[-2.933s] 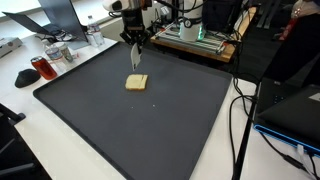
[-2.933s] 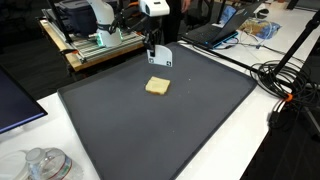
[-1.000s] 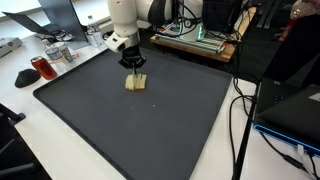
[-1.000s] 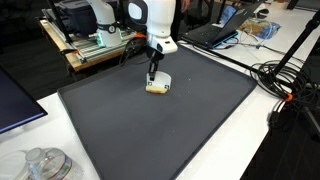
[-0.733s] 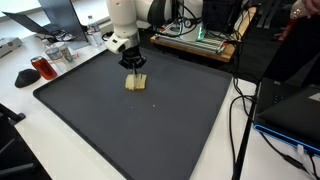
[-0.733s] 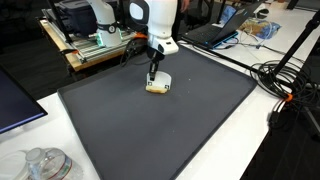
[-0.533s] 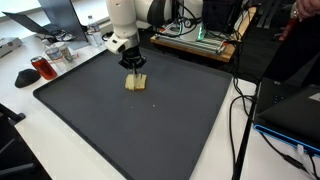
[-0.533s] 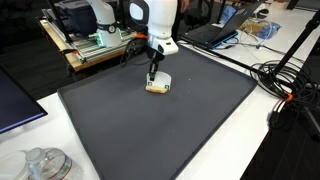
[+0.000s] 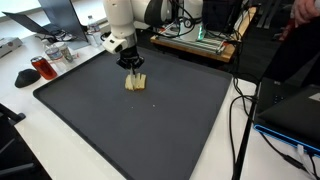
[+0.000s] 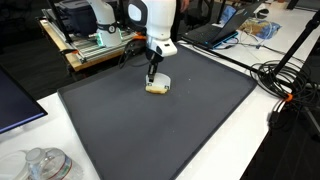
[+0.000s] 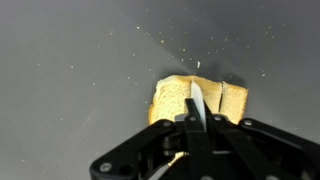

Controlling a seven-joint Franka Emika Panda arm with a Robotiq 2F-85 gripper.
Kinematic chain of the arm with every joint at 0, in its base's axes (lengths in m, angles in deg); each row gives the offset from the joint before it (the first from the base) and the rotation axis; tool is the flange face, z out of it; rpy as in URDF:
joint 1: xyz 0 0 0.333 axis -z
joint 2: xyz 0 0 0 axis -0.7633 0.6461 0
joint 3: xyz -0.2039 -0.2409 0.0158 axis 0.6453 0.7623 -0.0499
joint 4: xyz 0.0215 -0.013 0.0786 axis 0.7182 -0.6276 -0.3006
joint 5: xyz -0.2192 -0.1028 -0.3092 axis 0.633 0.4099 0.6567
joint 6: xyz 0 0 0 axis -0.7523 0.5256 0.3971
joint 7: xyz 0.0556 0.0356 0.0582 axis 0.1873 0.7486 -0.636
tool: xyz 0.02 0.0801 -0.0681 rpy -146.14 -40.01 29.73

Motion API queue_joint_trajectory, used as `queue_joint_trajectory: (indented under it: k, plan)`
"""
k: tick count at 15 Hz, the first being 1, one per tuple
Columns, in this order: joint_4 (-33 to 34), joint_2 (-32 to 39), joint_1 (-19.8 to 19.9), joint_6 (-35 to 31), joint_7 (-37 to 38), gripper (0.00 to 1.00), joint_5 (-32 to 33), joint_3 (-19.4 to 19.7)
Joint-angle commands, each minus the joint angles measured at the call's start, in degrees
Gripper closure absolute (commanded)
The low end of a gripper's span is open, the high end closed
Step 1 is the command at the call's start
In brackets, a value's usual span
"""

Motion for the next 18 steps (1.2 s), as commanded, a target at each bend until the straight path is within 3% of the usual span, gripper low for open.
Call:
queue_joint_trajectory:
  k: [1, 18]
  plan:
    - [1.60, 7.71, 0.65, -1.52, 0.44, 0.99, 0.72, 0.22]
    - [3.82, 7.77, 0.26, -0.70, 1.13, 0.99, 0.09, -0.51]
